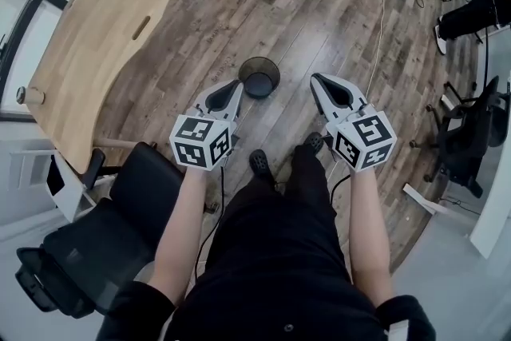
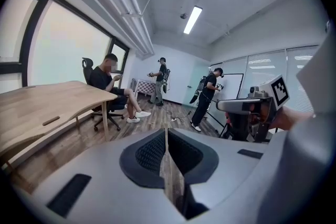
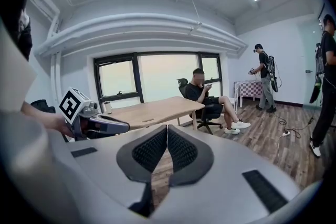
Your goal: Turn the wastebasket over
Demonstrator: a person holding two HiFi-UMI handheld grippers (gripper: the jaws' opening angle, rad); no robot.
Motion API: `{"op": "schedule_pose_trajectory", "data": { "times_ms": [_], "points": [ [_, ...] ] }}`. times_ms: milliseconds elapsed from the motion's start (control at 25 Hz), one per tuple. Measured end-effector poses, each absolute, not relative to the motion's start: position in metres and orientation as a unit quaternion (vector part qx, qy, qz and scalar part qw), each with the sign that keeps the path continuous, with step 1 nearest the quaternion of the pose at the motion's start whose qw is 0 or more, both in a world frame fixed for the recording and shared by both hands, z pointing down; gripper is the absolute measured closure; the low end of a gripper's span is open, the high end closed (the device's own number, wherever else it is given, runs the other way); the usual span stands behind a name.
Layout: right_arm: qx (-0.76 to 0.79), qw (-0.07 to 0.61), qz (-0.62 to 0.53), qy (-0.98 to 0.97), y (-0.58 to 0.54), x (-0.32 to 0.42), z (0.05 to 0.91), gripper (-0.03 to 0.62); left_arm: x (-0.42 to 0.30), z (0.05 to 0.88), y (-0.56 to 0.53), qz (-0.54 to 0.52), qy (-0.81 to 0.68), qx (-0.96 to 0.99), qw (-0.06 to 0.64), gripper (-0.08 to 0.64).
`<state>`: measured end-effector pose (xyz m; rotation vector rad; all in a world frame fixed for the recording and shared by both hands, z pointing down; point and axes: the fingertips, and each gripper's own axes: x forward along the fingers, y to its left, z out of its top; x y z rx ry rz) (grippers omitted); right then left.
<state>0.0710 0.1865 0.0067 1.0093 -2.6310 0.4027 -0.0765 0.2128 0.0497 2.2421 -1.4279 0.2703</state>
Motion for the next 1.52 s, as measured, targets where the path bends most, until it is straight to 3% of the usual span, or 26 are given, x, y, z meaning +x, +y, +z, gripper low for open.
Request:
{"op": "schedule_pose_trajectory", "data": {
  "times_ms": [800, 1520],
  "points": [
    [0.282, 0.184, 0.175, -0.925, 0.129, 0.061, 0.048, 0.558, -0.068, 0.09, 0.169, 0.111, -0.547, 0.779, 0.285, 0.529],
    [0.153, 0.232, 0.245, -0.929, 0.021, 0.09, 0.152, 0.558, 0.003, 0.168, 0.087, 0.148, -0.579, 0.71, 0.372, 0.529]
  ]
}}
